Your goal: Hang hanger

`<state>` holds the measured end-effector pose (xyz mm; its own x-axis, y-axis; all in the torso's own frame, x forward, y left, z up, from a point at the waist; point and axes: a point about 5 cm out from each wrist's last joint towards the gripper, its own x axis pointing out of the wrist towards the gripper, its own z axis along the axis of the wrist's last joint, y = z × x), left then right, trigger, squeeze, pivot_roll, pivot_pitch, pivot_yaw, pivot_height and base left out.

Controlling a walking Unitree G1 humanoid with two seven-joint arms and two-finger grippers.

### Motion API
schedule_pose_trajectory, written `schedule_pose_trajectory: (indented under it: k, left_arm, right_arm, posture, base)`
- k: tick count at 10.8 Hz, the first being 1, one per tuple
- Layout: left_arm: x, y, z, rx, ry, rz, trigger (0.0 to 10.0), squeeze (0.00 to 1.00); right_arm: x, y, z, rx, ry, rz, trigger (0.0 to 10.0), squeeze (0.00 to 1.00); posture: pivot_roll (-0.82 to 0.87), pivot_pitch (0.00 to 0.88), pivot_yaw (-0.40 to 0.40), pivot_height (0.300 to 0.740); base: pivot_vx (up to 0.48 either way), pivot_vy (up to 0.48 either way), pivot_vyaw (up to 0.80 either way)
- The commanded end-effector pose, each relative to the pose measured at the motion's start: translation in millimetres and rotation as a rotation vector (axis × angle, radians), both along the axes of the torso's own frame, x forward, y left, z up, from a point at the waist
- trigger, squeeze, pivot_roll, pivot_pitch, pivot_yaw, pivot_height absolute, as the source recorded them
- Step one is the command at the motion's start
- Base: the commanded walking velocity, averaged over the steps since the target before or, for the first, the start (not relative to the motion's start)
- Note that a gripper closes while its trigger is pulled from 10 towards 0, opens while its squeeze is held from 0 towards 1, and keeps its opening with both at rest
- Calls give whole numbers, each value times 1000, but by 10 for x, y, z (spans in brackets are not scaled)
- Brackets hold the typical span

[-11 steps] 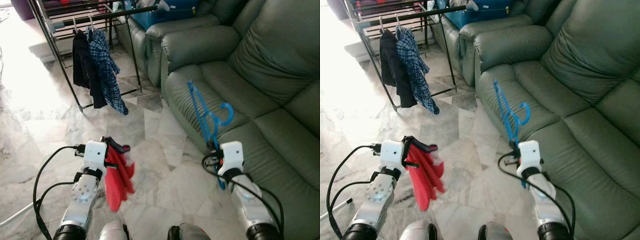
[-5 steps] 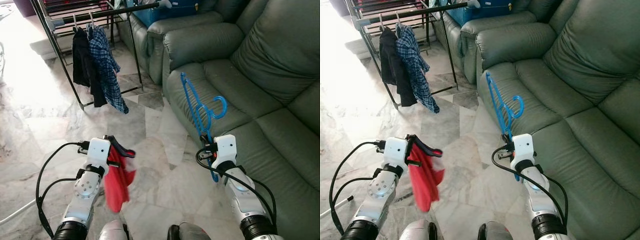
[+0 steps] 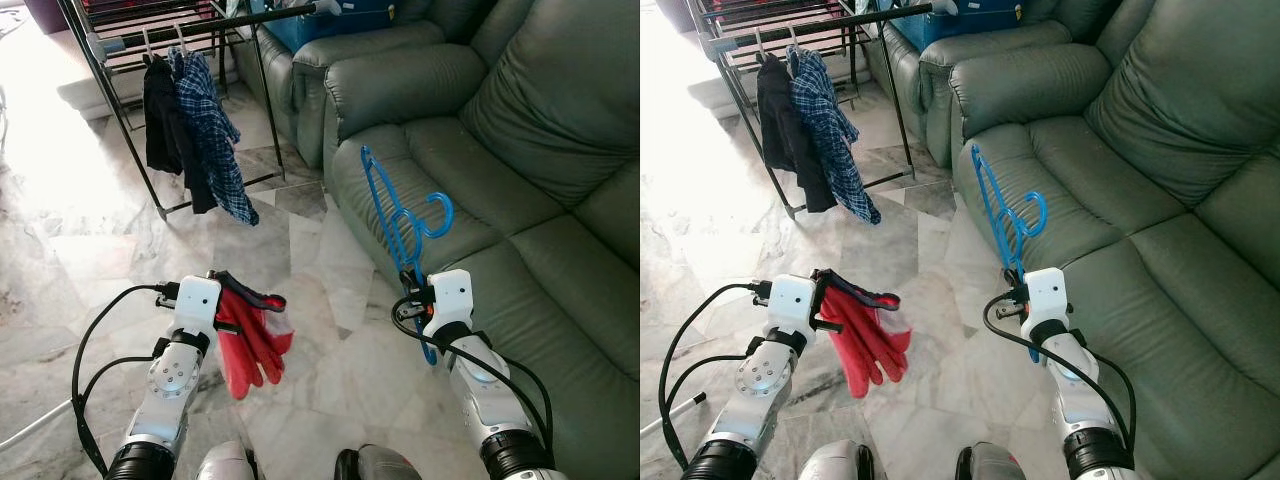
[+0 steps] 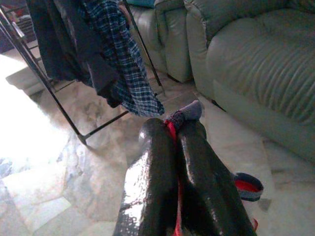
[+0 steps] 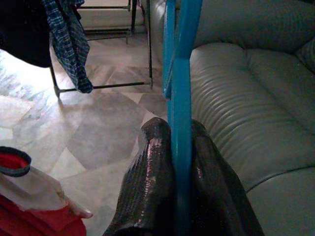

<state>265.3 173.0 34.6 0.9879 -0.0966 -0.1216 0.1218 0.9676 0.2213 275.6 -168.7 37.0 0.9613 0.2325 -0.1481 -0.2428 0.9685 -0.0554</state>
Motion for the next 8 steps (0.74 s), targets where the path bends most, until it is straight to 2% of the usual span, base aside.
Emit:
schedule_pose_trajectory:
  k: [1,5,6,8]
  left_arm:
    - [23,-21,47,-2,-17,-15,10000,0]
    - [23,-21,47,-2,-17,-15,10000,0]
    - [236,107,78,60,-23,62,10000,0]
    - [314,59,174,55,-78,74,10000,0]
  right_arm:
    - [-1,-10,-1,0,2,-4,10000,0]
    - [-1,-10,-1,0,2,-4,10000,0]
    - [134,-134,42,1,-31,-156,10000,0]
    - [206,-178,177,4,-109,-201,10000,0]
  posture:
    - [0,94,-44,740]
    - [0,94,-44,740]
    - [3,0,-46,740]
    - [-3,0,-41,740]
  base:
    - [0,0,0]
    - [0,0,0]
    - [0,0,0]
    - [0,0,0]
